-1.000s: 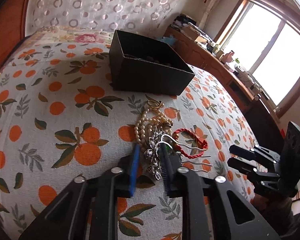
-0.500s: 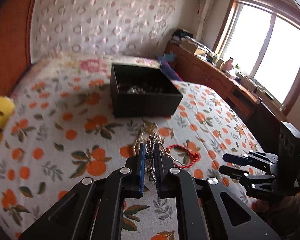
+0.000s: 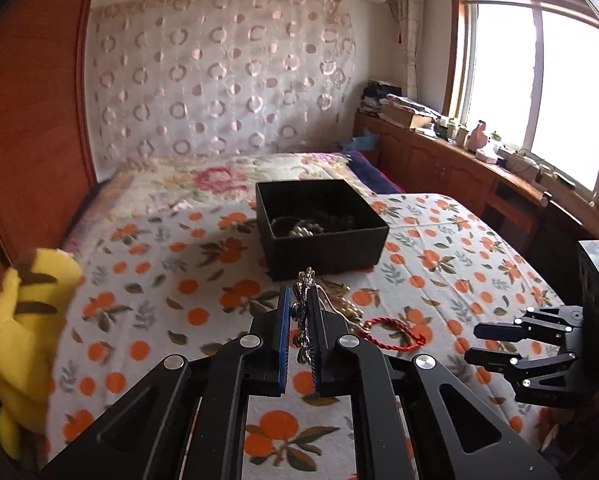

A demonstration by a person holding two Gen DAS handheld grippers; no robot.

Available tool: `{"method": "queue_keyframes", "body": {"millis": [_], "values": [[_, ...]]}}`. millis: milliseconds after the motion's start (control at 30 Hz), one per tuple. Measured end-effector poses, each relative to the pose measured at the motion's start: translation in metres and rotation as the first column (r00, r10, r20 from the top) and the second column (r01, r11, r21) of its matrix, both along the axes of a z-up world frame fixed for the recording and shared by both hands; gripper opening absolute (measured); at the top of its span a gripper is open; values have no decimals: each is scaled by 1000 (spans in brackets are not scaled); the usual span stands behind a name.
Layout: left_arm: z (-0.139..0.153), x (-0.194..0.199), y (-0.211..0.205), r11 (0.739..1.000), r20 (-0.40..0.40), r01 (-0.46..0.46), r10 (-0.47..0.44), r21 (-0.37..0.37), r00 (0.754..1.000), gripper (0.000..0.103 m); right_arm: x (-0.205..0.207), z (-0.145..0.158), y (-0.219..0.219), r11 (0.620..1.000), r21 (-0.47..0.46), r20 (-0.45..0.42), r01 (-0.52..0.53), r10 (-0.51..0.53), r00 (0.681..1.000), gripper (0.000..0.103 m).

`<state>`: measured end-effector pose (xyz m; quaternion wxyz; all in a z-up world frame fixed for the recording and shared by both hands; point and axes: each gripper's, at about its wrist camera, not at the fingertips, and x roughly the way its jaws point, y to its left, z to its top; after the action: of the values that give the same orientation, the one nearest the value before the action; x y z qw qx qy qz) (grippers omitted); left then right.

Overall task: Organize jewelry
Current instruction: 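Grasp a silver hairpin from the pile with the left gripper and lift, then carry the hairpin to the box with the left gripper while the right grasps the red string bracelet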

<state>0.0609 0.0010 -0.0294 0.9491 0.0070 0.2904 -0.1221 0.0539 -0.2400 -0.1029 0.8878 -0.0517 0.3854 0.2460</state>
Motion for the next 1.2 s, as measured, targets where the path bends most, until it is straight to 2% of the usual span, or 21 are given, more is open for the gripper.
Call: {"method": "queue_keyframes", "body": {"millis": [300,633,700,900,1067,1133,1167,1200], "values": [[3,5,23,998,5,-59,59,-8,998,7,4,4,15,999,-7,0,-38,38,999,37],[2,4,28,998,3,-61,61,-15,998,7,27,7,67,979,-68,-19,-190,190,982,37],[2,3,28,998,2,-59,59,-17,998,7,30,6,73,976,-77,-25,-205,204,979,31],[1,3,28,998,1,-59,59,-21,998,7,42,9,68,979,-105,-22,-175,173,985,30],[1,2,28,998,4,-58,58,-20,998,7,53,-2,61,982,-141,-52,-129,123,991,30],[1,2,27,998,6,-57,57,-19,998,7,54,-4,59,982,-138,-58,-129,122,991,24],[1,2,26,998,8,-56,56,-19,998,7,54,-5,59,981,-138,-59,-133,126,990,10],[1,2,25,998,10,-55,55,-19,998,7,53,-4,59,980,-141,-62,-143,136,989,5]]}}
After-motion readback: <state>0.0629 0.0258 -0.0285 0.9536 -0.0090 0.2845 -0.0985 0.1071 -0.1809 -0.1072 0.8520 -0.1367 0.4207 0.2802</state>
